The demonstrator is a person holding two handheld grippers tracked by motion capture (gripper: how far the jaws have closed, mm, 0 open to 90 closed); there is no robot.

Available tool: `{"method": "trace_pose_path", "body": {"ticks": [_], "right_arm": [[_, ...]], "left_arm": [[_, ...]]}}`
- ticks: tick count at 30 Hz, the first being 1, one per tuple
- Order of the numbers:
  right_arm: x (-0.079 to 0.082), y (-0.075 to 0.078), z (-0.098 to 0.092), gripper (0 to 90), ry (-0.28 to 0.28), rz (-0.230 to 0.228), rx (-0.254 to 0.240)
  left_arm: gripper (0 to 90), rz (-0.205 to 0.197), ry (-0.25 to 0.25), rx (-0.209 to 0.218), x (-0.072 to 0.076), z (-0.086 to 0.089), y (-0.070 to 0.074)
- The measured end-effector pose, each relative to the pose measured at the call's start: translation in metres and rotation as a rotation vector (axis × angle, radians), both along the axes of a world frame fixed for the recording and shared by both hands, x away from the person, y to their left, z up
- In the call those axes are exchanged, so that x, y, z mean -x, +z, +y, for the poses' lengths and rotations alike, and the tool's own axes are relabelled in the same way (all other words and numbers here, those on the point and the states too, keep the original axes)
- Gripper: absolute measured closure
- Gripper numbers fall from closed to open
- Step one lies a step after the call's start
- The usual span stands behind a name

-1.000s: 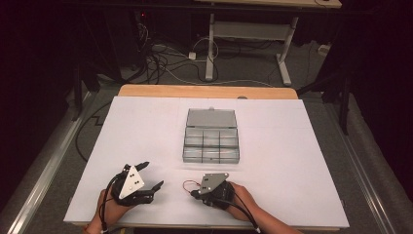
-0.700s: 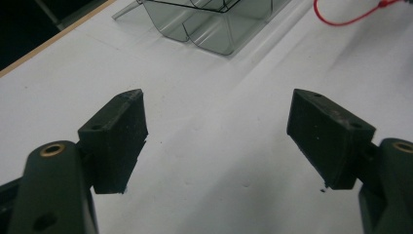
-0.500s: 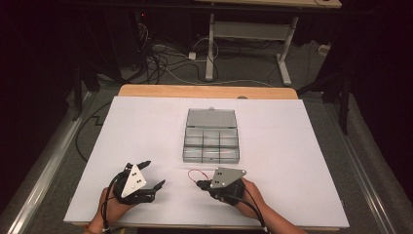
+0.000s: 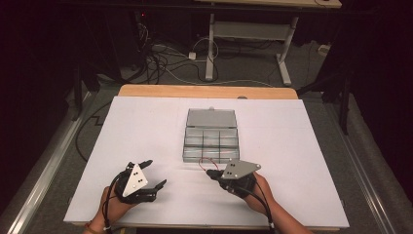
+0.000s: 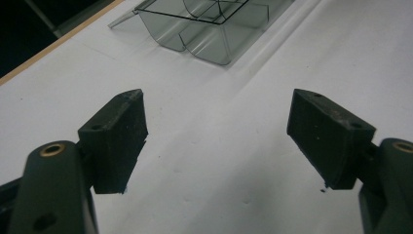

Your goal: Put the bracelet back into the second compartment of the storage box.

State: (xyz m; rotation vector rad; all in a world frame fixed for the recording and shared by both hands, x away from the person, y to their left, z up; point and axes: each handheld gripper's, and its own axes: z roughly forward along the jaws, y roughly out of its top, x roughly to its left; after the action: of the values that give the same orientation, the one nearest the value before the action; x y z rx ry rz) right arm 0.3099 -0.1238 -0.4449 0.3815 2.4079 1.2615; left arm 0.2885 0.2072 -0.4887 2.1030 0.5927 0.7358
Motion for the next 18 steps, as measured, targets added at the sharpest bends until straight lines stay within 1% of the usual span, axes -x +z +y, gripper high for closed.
{"method": "trace_pose_path", "body": {"ticks": [4,5,8,11,14,16,18], "right_arm": [[-0.007,0.003,-0.008,89.9,-0.034,-0.001,-0.016],[-0.009,0.005,-0.009,89.9,-0.038,-0.007,-0.018],[-0.018,0.006,-0.010,90.0,-0.066,-0.022,0.002],[-0.031,0.006,-0.011,89.9,-0.092,-0.021,0.005],[-0.042,0.004,-0.011,89.9,-0.105,-0.001,0.014],[-0.048,0.002,-0.009,89.9,-0.112,0.007,0.029],[-0.053,0.000,-0.009,89.9,-0.124,0.016,0.028]], "left_arm": [[22.0,0.003,-0.001,0.004,-0.001,-0.001,0.000],[22.0,0.002,-0.002,0.002,-0.001,-0.002,0.000],[22.0,0.002,0.001,0.008,-0.001,-0.001,0.001],[22.0,0.004,0.003,0.004,-0.001,0.000,0.000],[22.0,0.003,0.002,0.001,0.000,0.000,0.000],[22.0,0.003,0.001,0.003,-0.001,0.000,0.000],[22.0,0.006,0.001,0.000,-0.001,-0.001,0.000]]}}
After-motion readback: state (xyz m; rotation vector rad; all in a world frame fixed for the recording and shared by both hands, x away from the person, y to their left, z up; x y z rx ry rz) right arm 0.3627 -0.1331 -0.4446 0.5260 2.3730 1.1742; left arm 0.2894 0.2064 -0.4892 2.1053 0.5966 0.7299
